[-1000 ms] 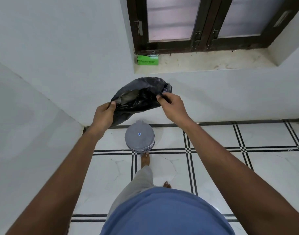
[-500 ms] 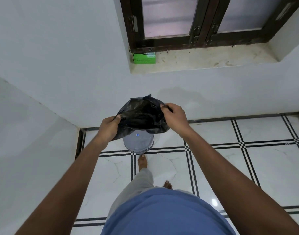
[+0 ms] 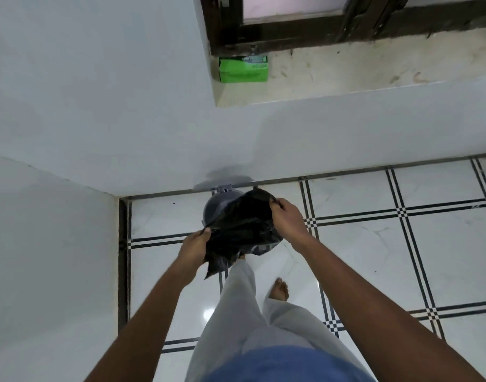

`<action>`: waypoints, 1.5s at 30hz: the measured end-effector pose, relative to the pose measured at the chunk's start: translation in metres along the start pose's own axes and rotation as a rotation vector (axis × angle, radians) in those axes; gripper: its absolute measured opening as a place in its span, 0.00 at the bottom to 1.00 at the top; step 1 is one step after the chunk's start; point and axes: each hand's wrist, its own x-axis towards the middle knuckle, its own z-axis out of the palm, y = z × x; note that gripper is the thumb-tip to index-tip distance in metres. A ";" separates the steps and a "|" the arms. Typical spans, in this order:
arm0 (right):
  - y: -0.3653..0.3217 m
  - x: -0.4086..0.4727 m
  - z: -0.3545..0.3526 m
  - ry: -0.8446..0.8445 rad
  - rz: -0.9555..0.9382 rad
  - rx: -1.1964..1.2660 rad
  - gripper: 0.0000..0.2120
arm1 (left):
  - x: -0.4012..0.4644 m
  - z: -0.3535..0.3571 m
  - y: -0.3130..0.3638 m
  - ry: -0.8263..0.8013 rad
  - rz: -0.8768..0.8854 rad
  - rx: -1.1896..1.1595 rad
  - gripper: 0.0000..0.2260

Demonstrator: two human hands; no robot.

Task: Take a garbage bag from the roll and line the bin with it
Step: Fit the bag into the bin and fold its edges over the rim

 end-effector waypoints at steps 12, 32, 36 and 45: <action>0.046 0.062 0.068 -0.148 0.503 0.418 0.17 | 0.072 0.000 -0.008 0.111 -0.031 -0.444 0.12; 0.106 0.176 0.173 -0.080 0.309 0.617 0.11 | 0.215 0.011 -0.097 0.201 -0.033 -0.134 0.08; 0.144 0.239 0.201 -0.025 0.402 0.554 0.09 | 0.289 0.031 -0.104 0.126 -0.159 -0.390 0.10; 0.209 0.365 0.260 0.032 0.267 0.109 0.16 | 0.501 0.055 -0.135 0.134 0.010 0.029 0.25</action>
